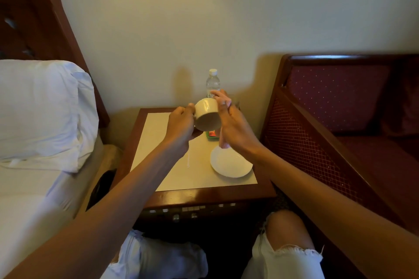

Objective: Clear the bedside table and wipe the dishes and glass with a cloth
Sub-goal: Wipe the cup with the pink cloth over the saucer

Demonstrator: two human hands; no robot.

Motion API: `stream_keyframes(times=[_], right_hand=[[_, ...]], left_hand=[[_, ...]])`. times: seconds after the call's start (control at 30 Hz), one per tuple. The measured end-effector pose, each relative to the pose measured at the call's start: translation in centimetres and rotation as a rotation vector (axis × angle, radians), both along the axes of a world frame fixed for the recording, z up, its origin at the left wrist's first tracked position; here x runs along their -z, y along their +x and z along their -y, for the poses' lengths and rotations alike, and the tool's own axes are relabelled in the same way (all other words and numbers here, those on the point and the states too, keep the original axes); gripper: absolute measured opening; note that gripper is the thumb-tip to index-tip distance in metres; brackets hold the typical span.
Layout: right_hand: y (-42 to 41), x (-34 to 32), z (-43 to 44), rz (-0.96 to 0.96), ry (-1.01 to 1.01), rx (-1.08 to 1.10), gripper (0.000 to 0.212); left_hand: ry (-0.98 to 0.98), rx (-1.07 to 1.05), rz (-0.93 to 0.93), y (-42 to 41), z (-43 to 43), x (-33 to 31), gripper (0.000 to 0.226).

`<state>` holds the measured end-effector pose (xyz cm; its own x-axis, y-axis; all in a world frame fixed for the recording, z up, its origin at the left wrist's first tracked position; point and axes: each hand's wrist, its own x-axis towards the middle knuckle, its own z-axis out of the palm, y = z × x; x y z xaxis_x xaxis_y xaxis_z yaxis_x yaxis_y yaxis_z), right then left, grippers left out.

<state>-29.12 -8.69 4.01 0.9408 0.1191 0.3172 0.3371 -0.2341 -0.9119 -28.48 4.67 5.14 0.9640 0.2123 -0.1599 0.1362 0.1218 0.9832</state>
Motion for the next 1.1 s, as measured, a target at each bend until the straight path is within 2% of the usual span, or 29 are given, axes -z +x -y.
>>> stream_keyframes(times=[0.1, 0.2, 0.3, 0.43, 0.53, 0.57, 0.7, 0.77, 0.87, 0.9, 0.93, 1.03, 1.07, 1.1], right_hand=[[0.0, 0.9, -0.9, 0.044, -0.005, 0.017, 0.066], [0.7, 0.5, 0.1, -0.043, 0.139, 0.039, 0.054], [0.9, 0.0, 1.0, -0.103, 0.121, 0.086, 0.052], [-0.4, 1.0, -0.8, 0.084, -0.013, 0.174, 0.047], [-0.7, 1.8, -1.8, 0.285, -0.217, 0.15, 0.047], [-0.3, 1.9, -1.6, 0.288, -0.245, 0.142, 0.049], [0.5, 0.8, 0.0, 0.196, -0.145, 0.104, 0.053], [-0.3, 0.6, 0.2, 0.276, -0.264, 0.069, 0.051], [-1.3, 1.4, 0.1, 0.378, -0.631, -0.007, 0.052], [-1.1, 1.5, 0.3, 0.381, -0.652, -0.008, 0.052], [-0.9, 1.2, 0.6, 0.386, -0.618, 0.004, 0.053], [-0.3, 0.3, 0.7, 0.301, -0.325, 0.064, 0.051], [-0.4, 0.3, 0.4, 0.308, -0.329, 0.084, 0.049], [-0.9, 0.5, 0.1, 0.349, -0.422, 0.101, 0.048]], left_hand=[[0.019, 0.028, 0.03, -0.6, 0.3, -0.3, 0.026], [0.092, 0.067, 0.114, -1.5, 0.5, -0.1, 0.025], [0.177, 0.051, 0.18, -2.1, 0.4, -0.5, 0.03], [0.234, 0.018, 0.209, -0.9, 0.0, -1.5, 0.033], [0.271, -0.012, 0.162, 0.0, -0.1, -2.2, 0.033], [0.259, -0.006, 0.147, -0.1, 0.0, -2.5, 0.032], [0.178, 0.072, 0.075, -0.1, -0.5, -2.3, 0.019], [0.151, 0.069, 0.057, 0.0, -0.7, -2.1, 0.019], [0.11, 0.039, 0.04, 0.4, -1.2, -1.8, 0.026], [0.098, 0.052, 0.041, 0.3, -1.2, -1.8, 0.028], [0.084, 0.076, 0.047, 0.2, -1.3, -1.8, 0.027], [0.098, 0.139, 0.061, -0.2, -1.0, -1.6, 0.031], [0.102, 0.141, 0.069, -0.3, -0.9, -1.7, 0.029], [0.091, 0.131, 0.081, -0.3, -0.8, -1.7, 0.024]])
